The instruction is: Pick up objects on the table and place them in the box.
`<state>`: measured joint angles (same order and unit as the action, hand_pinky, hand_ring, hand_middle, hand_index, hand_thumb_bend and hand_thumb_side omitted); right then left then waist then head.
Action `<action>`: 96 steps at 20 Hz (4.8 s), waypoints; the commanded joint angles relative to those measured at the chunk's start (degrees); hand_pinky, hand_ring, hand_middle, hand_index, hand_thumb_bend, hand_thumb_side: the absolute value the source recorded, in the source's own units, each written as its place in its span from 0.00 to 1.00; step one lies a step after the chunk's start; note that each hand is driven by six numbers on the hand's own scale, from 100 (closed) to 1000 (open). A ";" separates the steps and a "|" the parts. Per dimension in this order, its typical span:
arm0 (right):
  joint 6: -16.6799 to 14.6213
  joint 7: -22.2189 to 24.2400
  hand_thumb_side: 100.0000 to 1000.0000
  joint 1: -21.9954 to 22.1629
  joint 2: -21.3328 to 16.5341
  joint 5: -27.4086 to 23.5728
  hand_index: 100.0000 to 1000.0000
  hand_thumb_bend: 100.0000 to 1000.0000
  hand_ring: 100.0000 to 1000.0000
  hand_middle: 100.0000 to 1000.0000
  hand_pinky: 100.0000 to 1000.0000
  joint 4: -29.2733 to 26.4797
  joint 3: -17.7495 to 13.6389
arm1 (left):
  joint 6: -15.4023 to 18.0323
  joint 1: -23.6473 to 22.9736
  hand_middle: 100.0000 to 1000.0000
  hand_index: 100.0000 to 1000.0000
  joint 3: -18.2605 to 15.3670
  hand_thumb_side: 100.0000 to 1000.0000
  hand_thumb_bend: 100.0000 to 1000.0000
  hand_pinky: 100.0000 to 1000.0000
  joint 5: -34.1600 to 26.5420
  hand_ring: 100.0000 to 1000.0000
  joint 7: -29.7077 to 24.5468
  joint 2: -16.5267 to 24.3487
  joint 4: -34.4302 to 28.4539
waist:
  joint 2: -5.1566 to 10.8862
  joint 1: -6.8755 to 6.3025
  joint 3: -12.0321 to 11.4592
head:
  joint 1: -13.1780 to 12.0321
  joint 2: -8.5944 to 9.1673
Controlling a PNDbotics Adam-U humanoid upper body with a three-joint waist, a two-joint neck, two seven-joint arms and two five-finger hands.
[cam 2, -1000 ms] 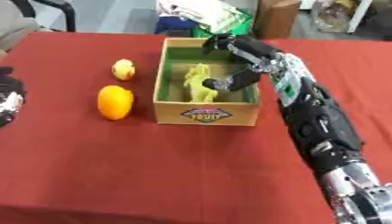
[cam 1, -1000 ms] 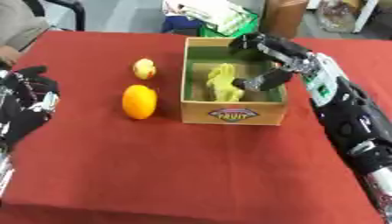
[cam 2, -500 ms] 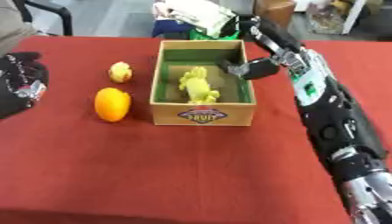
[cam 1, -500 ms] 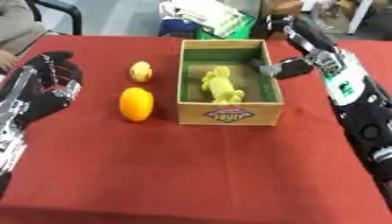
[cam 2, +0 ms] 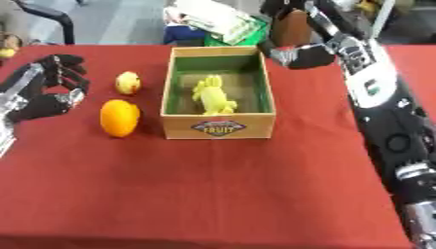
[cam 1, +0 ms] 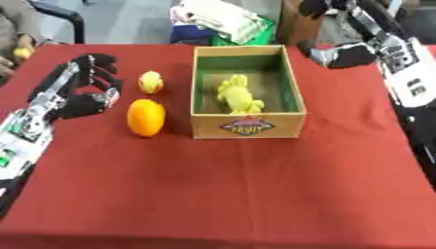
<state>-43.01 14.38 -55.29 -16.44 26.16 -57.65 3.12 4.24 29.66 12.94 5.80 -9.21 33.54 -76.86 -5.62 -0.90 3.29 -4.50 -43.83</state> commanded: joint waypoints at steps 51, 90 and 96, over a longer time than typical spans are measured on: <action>-3.03 5.39 0.45 0.81 0.94 0.65 0.68 0.15 0.61 0.61 0.60 0.33 2.46 | -2.00 17.40 0.07 0.39 -4.59 0.09 0.10 0.29 31.98 0.13 4.38 2.72 7.50 | 1.62 -0.50 5.32 | -2.07 -0.29; -8.96 10.47 0.54 1.03 6.46 4.04 0.69 0.32 0.67 0.61 0.61 2.95 5.92 | 0.11 16.21 0.63 0.78 -5.92 0.19 0.32 0.67 30.62 0.63 4.03 1.99 16.97 | 0.76 -1.42 7.02 | -1.81 -0.29; -8.96 10.60 0.55 1.06 6.75 3.99 0.69 0.32 0.67 0.61 0.62 2.77 6.32 | 1.67 15.63 0.65 0.78 -6.73 0.20 0.34 0.67 36.60 0.63 4.66 1.44 25.25 | 0.66 -1.06 7.36 | -1.57 -0.29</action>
<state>-46.63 19.62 -53.31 -8.91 30.10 -54.04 9.38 5.49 44.40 7.36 41.23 -4.66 33.33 -52.46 -5.70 -1.99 10.63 -6.29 -43.85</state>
